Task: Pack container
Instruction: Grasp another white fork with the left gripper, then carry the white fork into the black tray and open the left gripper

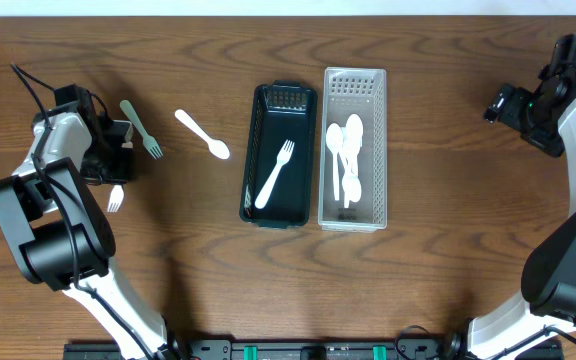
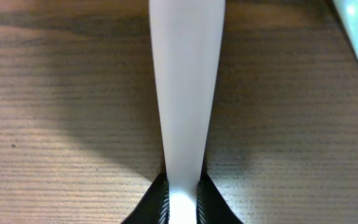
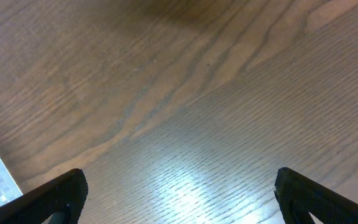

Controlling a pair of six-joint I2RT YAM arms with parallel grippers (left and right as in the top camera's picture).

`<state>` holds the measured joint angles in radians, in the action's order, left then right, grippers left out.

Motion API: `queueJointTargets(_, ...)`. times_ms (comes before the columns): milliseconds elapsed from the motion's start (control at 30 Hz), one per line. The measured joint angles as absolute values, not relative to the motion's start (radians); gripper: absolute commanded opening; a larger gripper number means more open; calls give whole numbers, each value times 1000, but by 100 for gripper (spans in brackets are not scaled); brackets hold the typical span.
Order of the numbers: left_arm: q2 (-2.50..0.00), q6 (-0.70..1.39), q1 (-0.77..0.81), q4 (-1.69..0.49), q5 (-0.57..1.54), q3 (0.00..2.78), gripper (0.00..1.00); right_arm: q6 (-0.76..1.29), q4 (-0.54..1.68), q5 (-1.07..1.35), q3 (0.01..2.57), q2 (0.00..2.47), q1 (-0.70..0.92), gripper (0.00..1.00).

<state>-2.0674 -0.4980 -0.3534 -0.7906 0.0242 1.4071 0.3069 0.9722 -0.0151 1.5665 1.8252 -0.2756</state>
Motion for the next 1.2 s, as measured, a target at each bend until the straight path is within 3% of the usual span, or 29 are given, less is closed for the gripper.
queueJointTargets(333, -2033, -431, -353, -872, 27, 1408, 6, 307, 976, -15, 1567, 1825, -276, 99)
queueJointTargets(567, -1816, -233, -301, -969, 155, 1407, 6, 307, 980, -15, 1567, 1825, -276, 99)
queueJointTargets(867, -1599, -39, 2, -1002, 356, 1407, 6, 307, 980, -15, 1567, 1825, -276, 99)
queueJointTargets(1033, -1609, -3, 231, -931, 314, 1407, 6, 307, 981, -15, 1567, 1825, -276, 99)
queueJointTargets(1200, -1658, 27, 357, -839, 260, 1407, 6, 307, 984, -15, 1567, 1825, -276, 99)
